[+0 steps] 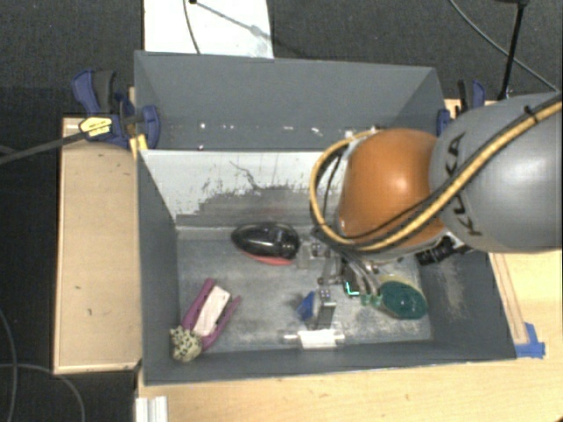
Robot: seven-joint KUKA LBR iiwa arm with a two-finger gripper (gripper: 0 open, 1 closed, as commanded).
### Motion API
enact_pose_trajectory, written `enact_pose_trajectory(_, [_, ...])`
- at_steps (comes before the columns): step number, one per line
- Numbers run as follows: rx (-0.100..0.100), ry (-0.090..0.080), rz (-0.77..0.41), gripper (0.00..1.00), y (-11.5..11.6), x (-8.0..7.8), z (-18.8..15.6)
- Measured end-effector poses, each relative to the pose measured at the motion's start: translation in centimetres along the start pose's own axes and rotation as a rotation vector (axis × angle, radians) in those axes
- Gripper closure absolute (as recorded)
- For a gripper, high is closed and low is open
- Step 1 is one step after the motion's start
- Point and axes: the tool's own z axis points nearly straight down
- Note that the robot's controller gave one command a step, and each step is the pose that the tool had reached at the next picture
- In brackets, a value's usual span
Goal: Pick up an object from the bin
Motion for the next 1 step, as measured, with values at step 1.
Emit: enact_pose_trajectory(1, [-0.001, 0.004, -0.377, 0.0, -2.47, -0.3, 10.12])
